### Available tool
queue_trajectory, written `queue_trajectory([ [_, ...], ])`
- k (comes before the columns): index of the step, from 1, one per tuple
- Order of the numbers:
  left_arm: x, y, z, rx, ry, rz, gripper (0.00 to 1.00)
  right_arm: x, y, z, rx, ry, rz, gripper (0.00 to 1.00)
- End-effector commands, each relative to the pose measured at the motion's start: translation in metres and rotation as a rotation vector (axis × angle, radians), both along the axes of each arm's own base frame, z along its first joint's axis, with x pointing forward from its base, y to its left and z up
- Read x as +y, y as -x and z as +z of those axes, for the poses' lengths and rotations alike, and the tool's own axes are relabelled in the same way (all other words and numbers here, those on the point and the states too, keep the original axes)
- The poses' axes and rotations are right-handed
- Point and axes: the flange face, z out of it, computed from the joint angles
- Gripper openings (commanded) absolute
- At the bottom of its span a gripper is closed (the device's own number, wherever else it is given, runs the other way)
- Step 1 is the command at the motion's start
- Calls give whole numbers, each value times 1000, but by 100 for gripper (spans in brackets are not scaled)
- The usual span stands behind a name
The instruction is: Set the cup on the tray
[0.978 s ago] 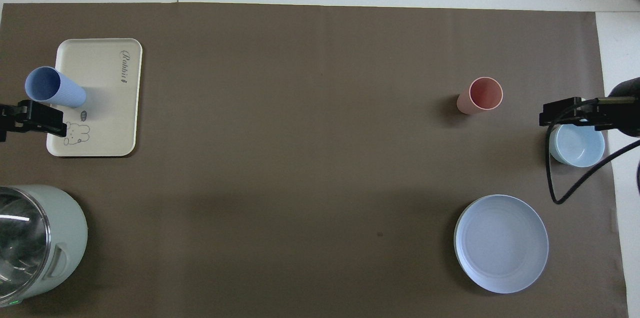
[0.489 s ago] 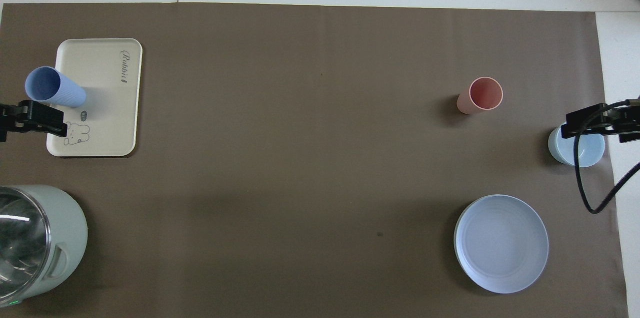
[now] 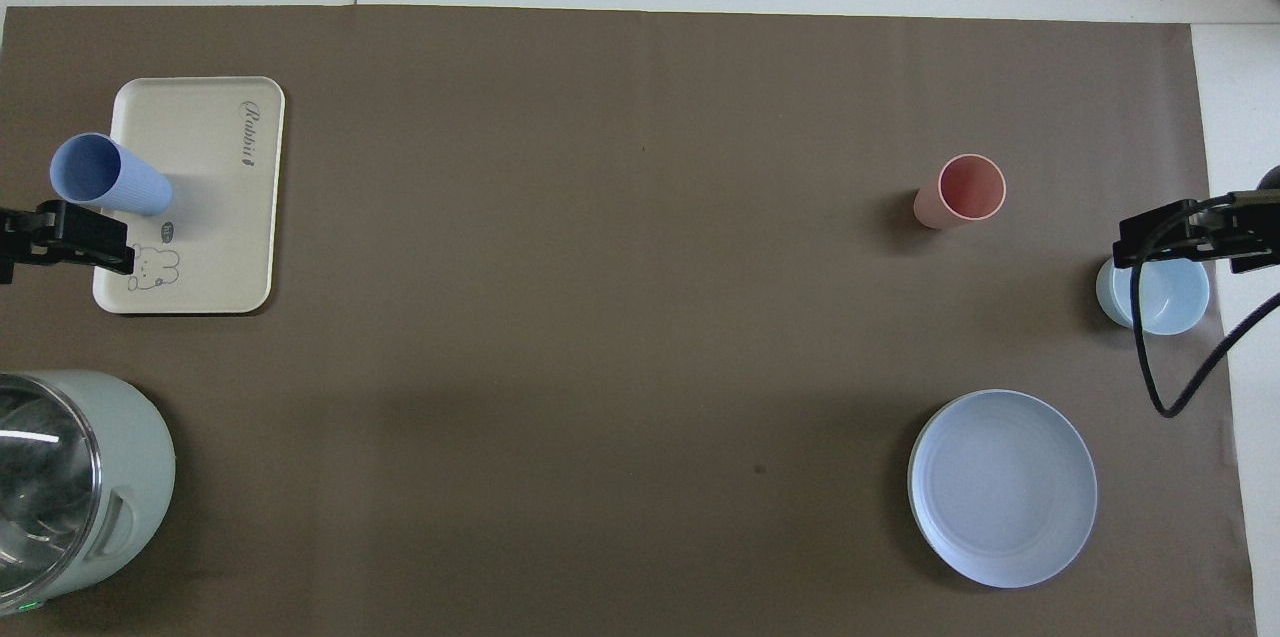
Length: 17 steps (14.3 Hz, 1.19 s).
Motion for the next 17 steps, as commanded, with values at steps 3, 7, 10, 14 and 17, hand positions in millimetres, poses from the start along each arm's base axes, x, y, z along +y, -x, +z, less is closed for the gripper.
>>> queue_trajectory([
  [3,3,7,2,2,-17,-1,100,-8,-3,7,-5,1,15,100],
  [7,3,7,2,2,-17,-1,100,-11,-1,4,1,0,7,100],
  [10,3,7,2,2,-17,-1,100,-11,-1,4,1,0,6,100],
  [14,3,7,2,2,-17,-1,100,-11,-1,4,1,2,4,100],
  [17,3,7,2,2,-17,-1,100,-10,-1,4,3,0,6,100],
])
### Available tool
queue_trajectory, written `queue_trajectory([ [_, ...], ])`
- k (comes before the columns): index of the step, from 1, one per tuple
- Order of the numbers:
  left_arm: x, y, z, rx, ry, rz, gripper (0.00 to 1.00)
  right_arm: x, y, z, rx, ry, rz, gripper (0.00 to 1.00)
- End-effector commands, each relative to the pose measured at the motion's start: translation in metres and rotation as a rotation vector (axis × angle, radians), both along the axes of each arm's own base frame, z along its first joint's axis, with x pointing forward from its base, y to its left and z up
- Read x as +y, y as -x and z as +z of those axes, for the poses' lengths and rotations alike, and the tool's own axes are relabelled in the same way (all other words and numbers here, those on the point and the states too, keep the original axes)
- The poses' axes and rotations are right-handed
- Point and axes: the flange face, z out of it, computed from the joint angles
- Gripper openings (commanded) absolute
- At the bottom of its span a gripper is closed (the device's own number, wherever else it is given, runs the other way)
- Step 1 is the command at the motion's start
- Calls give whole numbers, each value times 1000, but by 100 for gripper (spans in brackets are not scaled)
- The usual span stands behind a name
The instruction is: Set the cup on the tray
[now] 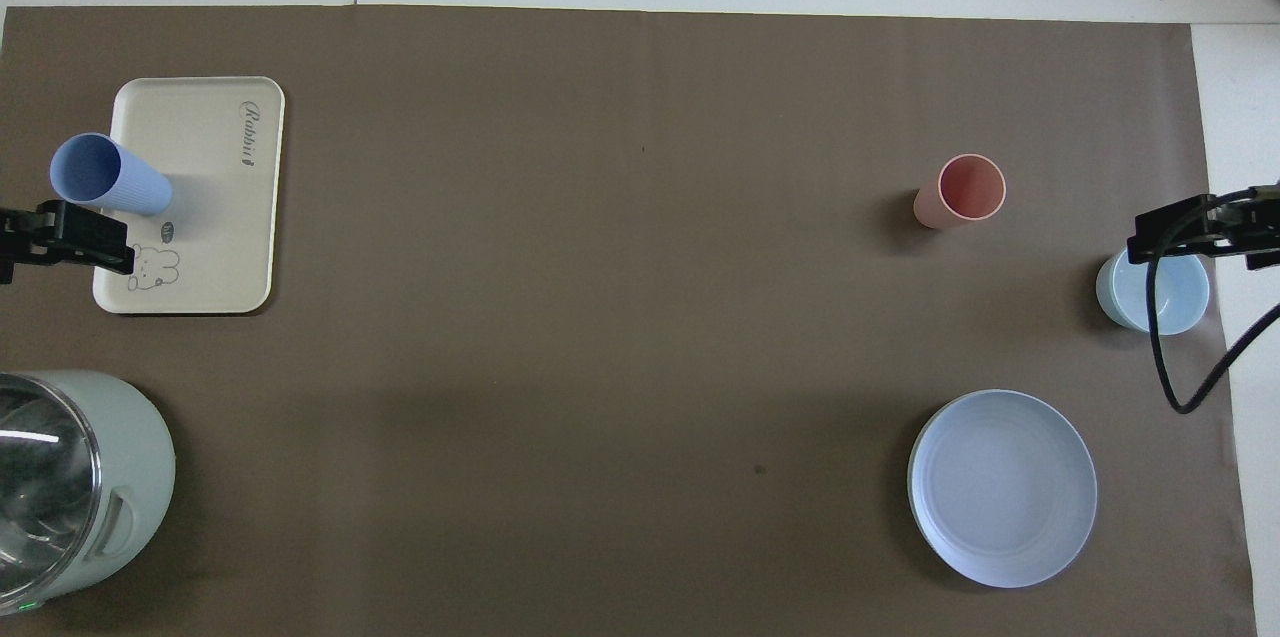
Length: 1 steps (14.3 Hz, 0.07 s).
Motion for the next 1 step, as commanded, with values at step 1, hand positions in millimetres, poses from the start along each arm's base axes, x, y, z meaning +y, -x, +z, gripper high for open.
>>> queue_trajectory([
  [1,3,7,2,2,-17,-1,100,-3,0,0,9,1,16,100],
])
